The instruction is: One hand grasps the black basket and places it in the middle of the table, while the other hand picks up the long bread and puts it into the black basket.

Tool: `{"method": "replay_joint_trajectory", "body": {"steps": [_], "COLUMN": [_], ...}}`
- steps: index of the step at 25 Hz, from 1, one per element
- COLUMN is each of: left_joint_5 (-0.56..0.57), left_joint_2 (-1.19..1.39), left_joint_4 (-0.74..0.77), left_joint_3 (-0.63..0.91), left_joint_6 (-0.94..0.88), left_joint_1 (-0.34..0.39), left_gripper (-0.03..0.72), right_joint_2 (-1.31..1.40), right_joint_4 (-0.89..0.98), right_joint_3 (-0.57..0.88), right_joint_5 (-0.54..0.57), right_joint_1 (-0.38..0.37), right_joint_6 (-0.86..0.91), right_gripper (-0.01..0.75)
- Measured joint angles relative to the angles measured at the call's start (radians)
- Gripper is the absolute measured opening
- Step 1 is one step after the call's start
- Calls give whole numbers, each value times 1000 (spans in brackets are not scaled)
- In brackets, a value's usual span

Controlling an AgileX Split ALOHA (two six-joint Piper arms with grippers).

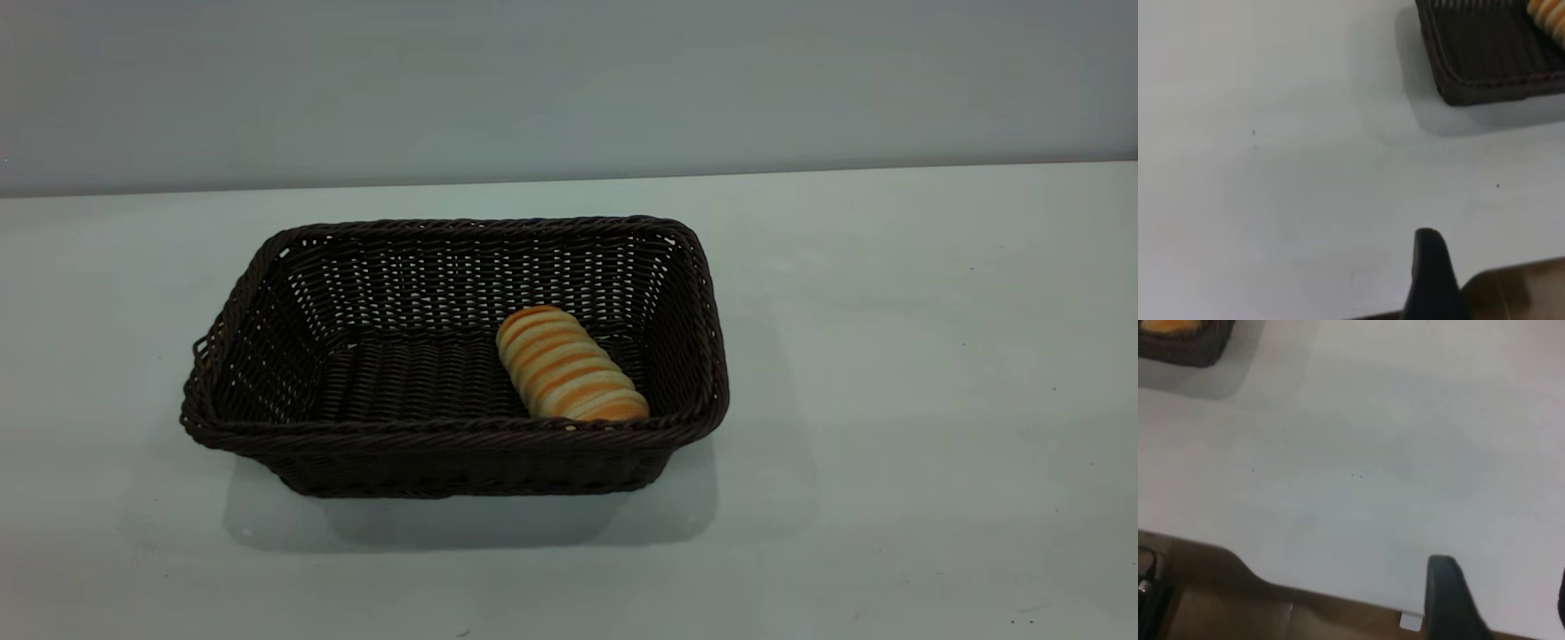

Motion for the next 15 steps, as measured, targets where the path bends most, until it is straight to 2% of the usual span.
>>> {"method": "replay_joint_trajectory", "body": {"steps": [6, 15], "left_joint_5": [-3, 37], "left_joint_2": [-102, -133], "left_joint_4": [0, 0], "left_joint_3": [75, 86], "left_joint_6": [-1, -2], "left_joint_1": [0, 0], "left_gripper": [550, 550], "right_joint_2": [-7, -7], "right_joint_4": [0, -40], "right_joint_3": [3, 3], "right_joint_5": [-10, -10], "right_joint_1": [0, 0], "right_joint_6": [2, 59], "right_gripper": [371, 371]}}
